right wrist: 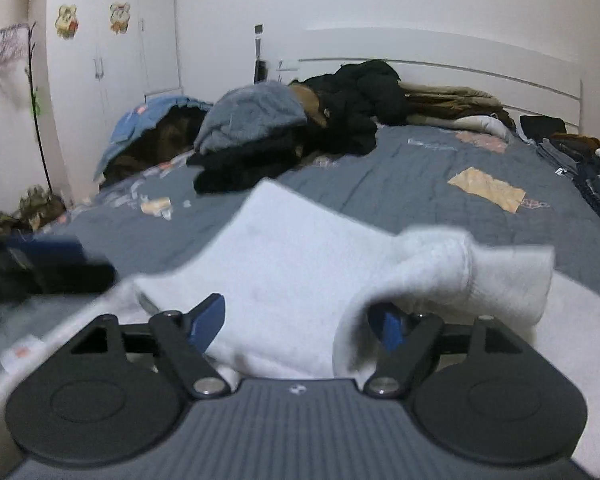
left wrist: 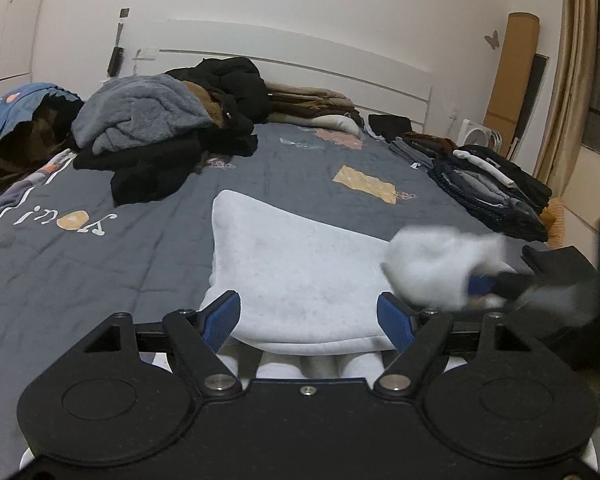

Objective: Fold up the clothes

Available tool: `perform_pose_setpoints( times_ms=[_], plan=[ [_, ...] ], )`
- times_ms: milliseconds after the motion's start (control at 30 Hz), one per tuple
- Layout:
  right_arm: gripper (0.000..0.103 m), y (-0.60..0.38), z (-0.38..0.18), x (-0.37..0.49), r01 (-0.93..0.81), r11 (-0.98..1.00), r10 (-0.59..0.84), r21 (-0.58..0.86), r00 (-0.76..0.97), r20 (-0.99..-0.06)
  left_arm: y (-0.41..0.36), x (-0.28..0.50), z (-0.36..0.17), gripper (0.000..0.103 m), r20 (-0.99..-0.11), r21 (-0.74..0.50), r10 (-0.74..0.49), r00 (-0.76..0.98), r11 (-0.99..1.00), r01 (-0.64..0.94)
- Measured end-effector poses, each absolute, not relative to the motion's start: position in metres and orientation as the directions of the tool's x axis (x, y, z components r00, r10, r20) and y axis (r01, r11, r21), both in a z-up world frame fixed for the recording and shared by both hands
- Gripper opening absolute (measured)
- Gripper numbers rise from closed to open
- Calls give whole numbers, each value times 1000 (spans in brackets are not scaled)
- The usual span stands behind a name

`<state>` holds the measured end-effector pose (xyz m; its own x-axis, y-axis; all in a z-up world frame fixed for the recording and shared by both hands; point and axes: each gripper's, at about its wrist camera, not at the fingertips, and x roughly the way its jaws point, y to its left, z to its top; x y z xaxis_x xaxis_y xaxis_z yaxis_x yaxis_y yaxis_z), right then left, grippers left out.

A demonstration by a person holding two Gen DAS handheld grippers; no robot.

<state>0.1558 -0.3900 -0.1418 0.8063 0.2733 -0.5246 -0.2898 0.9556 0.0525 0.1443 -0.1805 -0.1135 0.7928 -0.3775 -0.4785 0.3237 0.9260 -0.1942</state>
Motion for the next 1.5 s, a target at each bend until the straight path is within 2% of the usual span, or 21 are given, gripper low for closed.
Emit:
perform_pose_setpoints(
  times_ms=[133,233,433,600,700,933,1000,1067,1267,1500],
  plan=[
    [78,-379,-157,156,-325,945,263,-22,801,-537,-180,145,-114,74,-472,-189,-374,798,927,323],
    [78,-383,-161,155,-321,947,281,17,799,-532,-183,149,-112,74,-466,-171,-372,803,928,330],
    [80,-387,-167,151,-339,940,305,31,800,-516,-216,163,-79,73,-432,-53,-481,763,858,511],
    [80,-396,-167,149,-346,936,331,68,796,-507,-254,190,-72,67,-511,18,-589,626,721,693],
    [80,-401,-167,148,-347,934,343,89,794,-502,-277,207,-80,61,-569,24,-609,552,659,752],
    [80,-406,-162,142,-360,927,362,102,795,-486,-318,221,-110,61,-651,64,-600,466,568,821],
    [80,-407,-161,140,-361,927,363,103,795,-485,-326,224,-117,56,-667,80,-585,462,559,825],
    [80,-408,-159,138,-361,927,364,103,794,-487,-334,229,-123,41,-687,82,-570,450,555,828],
    [80,-412,-152,131,-370,923,374,106,793,-482,-333,236,-128,13,-699,36,-568,434,577,816],
    [80,-419,-141,119,-376,921,380,106,800,-464,-289,246,-118,8,-613,-101,-596,518,710,697]
  ],
)
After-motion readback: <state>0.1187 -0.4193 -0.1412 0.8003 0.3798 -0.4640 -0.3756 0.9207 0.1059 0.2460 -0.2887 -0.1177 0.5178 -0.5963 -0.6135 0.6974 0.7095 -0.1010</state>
